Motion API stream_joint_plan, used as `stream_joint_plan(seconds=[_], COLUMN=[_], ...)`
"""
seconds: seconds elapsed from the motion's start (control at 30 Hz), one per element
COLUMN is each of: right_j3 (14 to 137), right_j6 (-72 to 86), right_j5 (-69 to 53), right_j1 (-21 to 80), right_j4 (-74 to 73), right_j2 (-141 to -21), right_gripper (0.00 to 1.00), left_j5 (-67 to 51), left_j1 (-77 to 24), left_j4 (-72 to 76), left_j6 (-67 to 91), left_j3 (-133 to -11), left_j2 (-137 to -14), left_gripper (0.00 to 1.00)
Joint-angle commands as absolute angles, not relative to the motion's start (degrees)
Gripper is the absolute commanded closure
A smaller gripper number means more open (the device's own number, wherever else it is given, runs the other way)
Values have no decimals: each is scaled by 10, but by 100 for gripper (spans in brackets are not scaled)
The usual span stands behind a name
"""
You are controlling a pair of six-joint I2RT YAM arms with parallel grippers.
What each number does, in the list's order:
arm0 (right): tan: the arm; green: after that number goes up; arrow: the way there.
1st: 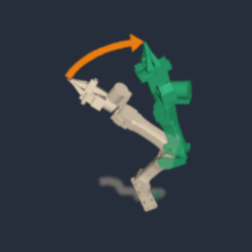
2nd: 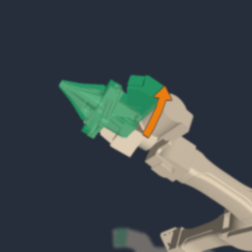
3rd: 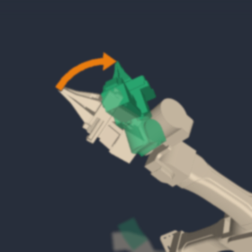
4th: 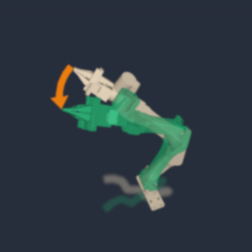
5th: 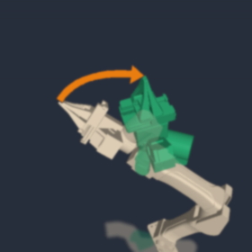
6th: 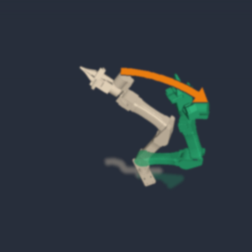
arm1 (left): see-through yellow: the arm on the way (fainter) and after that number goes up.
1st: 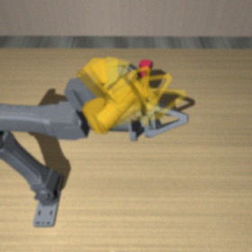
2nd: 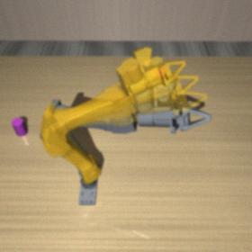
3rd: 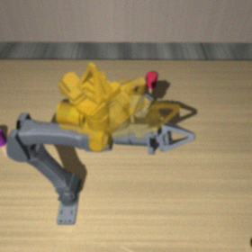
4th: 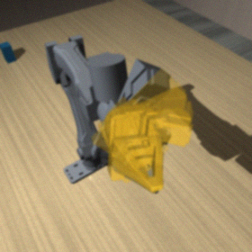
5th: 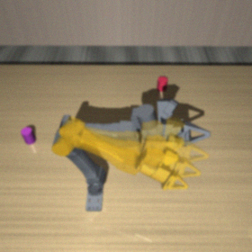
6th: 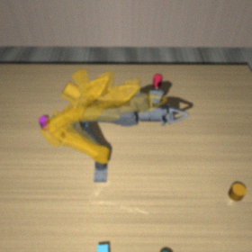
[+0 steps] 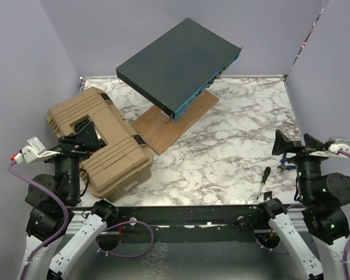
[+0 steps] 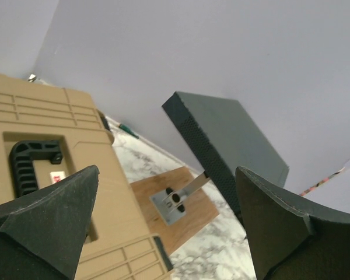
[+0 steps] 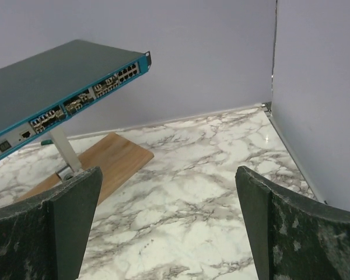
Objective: Insert the plug into the switch port
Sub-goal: Reset both arms
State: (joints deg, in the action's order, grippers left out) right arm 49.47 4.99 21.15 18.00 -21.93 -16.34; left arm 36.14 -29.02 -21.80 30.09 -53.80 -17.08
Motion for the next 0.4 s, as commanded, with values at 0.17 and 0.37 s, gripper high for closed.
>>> stream_joint_plan(seconds=[0.17, 0.37], right_j3=[458, 450], right_j6=[93, 82], right_j5=[248, 236], right_j1=[179, 179], right_j4=[-286, -291], right_j2=[-55, -49], right_gripper=[0, 0], left_j5=[394, 392], left_j1=[-292, -292], left_j4=[-340, -342], left_j6=[284, 321], left_j3=[-566, -536], left_j2=[-131, -133], left_gripper=[1, 1])
